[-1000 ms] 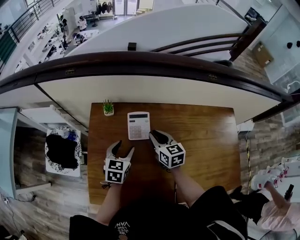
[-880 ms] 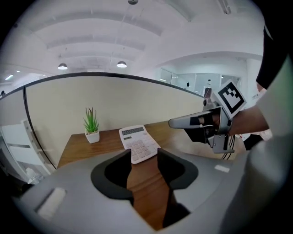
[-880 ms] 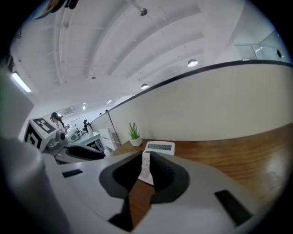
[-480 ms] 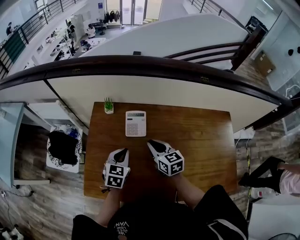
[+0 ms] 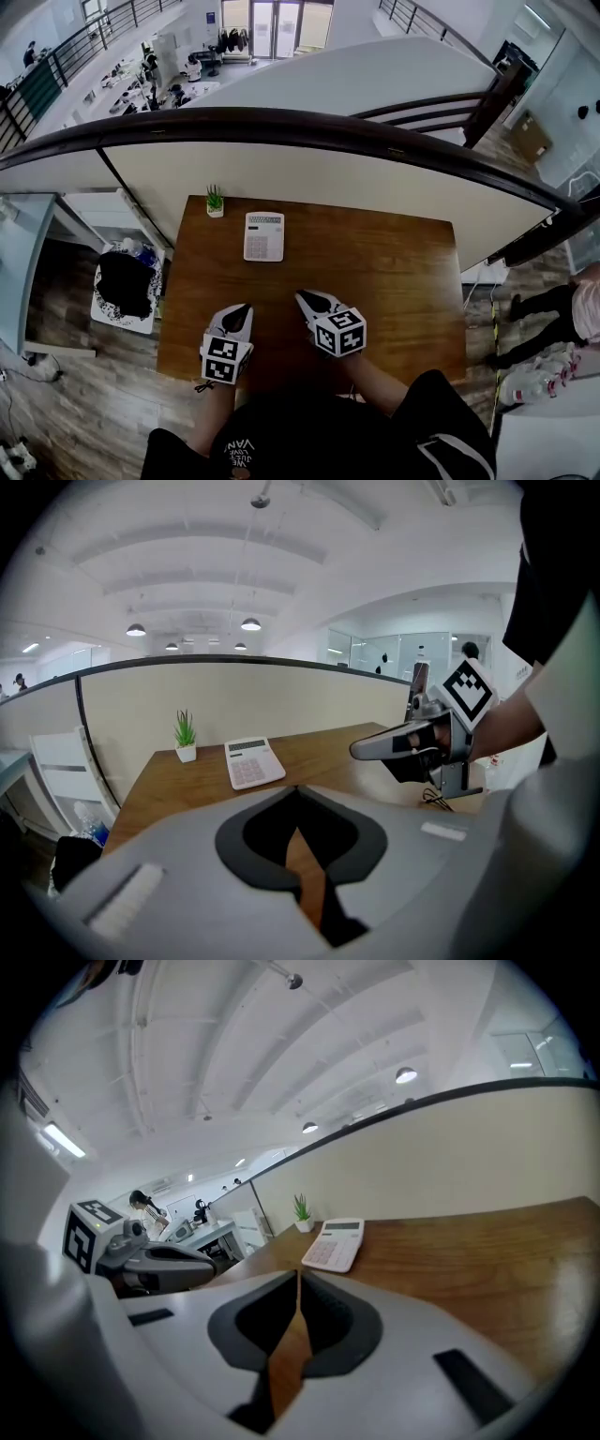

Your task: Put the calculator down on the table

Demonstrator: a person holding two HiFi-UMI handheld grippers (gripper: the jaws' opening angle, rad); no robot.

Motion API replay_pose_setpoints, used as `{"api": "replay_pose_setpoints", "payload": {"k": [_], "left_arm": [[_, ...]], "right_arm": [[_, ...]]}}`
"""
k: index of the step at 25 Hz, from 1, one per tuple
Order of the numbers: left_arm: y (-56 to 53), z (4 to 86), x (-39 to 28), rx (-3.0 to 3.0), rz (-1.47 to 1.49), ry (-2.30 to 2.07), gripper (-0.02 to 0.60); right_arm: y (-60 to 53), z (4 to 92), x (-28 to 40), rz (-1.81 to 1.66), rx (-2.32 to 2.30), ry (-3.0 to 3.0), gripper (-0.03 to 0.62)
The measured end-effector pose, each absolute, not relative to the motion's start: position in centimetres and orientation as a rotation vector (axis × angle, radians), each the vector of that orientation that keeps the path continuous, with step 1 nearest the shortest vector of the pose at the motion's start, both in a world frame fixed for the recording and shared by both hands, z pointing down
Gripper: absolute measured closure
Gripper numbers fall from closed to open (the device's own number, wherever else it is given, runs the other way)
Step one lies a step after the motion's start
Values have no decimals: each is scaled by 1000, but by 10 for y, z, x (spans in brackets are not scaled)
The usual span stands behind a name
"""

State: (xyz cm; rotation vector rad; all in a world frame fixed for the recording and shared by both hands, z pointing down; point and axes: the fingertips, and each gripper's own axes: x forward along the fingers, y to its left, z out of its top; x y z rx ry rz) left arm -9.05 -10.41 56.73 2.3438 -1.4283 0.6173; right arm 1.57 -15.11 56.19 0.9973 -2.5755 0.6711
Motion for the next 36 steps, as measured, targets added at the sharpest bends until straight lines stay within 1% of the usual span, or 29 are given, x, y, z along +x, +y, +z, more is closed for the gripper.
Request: {"api": "replay_pose_setpoints", "payload": {"k": [5,19,36], "left_arm": [[-80,568,-81,2323,556,-1435,570],[-39,566,-61,2304,536,-1466,569],[-25,568,-57,2287,547,-1509,570]], "right_arm": [[-133,560,25,678,970,-2591,576],[-93,561,29,658,857,-2630,580],[-79,566,31,648,815,-2635,580]]}}
